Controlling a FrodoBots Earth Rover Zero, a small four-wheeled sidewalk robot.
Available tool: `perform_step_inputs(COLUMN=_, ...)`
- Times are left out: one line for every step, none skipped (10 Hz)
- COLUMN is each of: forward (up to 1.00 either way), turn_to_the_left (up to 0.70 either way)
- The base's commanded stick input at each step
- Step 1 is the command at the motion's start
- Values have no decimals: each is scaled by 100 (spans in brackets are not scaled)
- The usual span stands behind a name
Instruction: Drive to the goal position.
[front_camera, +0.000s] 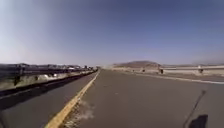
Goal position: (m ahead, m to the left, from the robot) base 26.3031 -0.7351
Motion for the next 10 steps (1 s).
perform_step_inputs(forward=85, turn_to_the_left=0)
perform_step_inputs(forward=85, turn_to_the_left=0)
perform_step_inputs(forward=85, turn_to_the_left=0)
perform_step_inputs(forward=85, turn_to_the_left=0)
perform_step_inputs(forward=85, turn_to_the_left=0)
perform_step_inputs(forward=85, turn_to_the_left=0)
perform_step_inputs(forward=85, turn_to_the_left=0)
perform_step_inputs(forward=85, turn_to_the_left=0)
perform_step_inputs(forward=85, turn_to_the_left=0)
perform_step_inputs(forward=85, turn_to_the_left=0)
